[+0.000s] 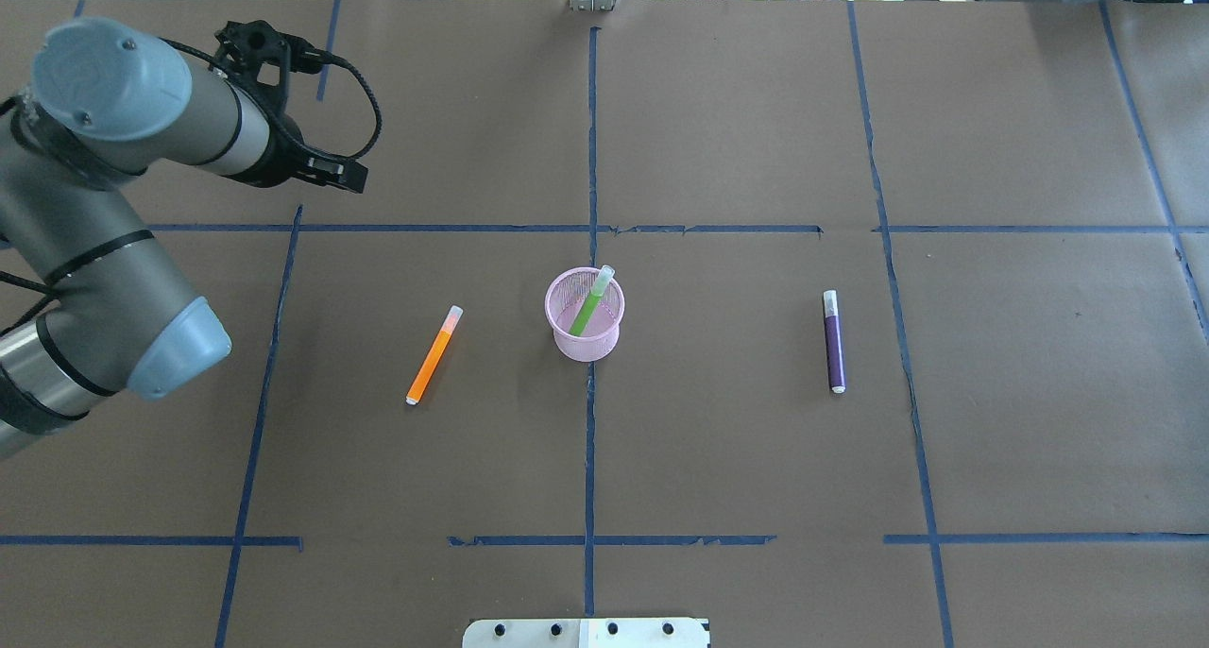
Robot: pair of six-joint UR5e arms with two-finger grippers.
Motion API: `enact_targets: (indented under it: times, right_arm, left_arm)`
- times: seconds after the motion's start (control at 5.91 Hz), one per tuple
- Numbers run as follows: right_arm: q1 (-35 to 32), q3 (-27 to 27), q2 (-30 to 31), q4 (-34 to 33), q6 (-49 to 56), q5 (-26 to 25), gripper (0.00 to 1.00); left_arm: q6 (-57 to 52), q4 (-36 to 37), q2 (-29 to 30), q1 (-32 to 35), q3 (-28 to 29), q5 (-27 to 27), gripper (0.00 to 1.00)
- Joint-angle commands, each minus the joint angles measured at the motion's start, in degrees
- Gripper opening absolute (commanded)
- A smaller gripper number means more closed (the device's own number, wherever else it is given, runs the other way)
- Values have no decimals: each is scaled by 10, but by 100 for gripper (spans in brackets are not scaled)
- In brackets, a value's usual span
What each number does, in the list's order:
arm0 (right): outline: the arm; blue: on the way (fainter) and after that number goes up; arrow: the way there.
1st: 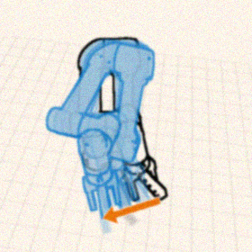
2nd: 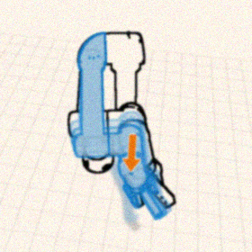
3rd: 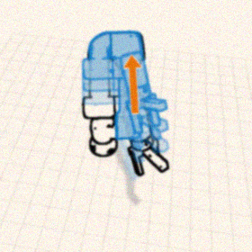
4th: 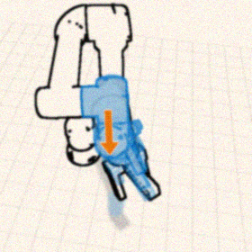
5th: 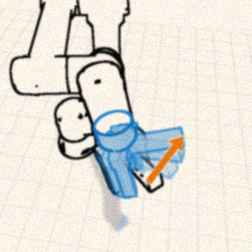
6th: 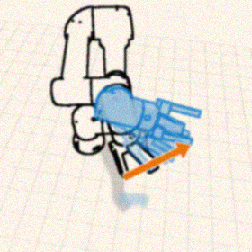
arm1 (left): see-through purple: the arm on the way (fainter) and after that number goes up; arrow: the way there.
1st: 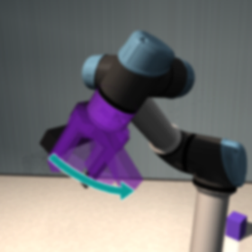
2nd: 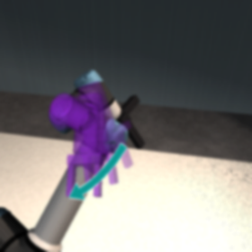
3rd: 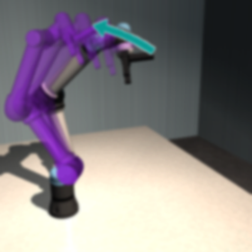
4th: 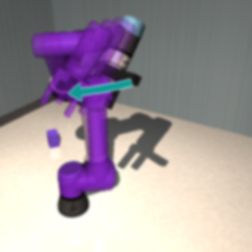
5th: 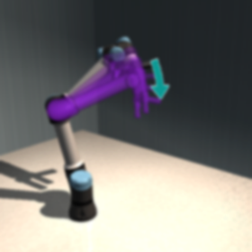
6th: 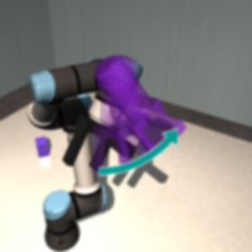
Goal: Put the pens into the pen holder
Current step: 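Withdraw the left gripper away from the cup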
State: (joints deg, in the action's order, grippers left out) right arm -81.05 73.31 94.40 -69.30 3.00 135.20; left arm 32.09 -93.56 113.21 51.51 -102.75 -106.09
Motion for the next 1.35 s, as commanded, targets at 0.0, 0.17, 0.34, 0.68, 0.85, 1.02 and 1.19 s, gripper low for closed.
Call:
enact_targets:
  times: [0.0,0.17,0.34,0.68,0.85,1.02,1.19]
  right_arm:
    - [47,-24,7,116,-117,-13,88]
    - [52,-37,6,127,-122,-10,82]
    - [52,-38,8,127,-125,-5,73]
    - [50,-34,10,128,-122,-1,0]
    - [49,-27,19,129,-117,1,0]
    - [50,-28,28,129,-103,1,0]
    - [50,-4,43,130,-100,1,0]
  left_arm:
    - [-70,39,-35,27,-18,-2,81]
    - [-70,40,-35,27,-22,-2,81]
    - [-70,39,-35,27,-22,-3,81]
    - [-66,39,-35,27,-27,-3,82]
    - [-64,39,-36,27,-30,-3,83]
    - [-64,39,-35,26,-30,-3,83]
    - [-64,39,-35,27,-31,-3,83]
